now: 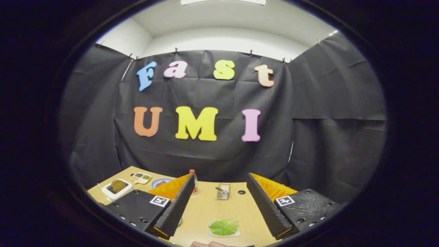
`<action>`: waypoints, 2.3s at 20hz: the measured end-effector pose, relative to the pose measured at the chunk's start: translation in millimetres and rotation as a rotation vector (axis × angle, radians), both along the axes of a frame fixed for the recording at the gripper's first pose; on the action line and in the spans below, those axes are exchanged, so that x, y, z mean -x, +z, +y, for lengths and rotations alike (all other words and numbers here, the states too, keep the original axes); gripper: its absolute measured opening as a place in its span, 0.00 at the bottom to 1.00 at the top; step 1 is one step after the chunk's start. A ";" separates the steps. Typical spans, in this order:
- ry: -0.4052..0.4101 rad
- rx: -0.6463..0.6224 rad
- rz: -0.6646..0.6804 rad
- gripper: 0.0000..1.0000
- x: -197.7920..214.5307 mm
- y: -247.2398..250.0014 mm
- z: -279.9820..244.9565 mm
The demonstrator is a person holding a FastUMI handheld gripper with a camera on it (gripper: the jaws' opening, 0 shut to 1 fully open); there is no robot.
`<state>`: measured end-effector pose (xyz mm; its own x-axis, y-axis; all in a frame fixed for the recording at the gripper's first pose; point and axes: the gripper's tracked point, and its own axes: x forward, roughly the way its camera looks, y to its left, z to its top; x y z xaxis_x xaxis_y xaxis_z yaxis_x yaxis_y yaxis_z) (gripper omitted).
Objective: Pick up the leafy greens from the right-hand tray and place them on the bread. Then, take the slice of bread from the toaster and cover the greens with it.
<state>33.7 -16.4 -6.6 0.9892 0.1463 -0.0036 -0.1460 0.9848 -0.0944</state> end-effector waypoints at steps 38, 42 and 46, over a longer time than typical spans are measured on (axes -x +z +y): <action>0.000 0.030 0.883 0.46 -191.1 -388.0 -71.5; -0.025 0.044 0.863 0.26 -189.9 -387.5 -72.0; -0.095 0.080 0.811 0.26 -193.1 -378.9 -81.1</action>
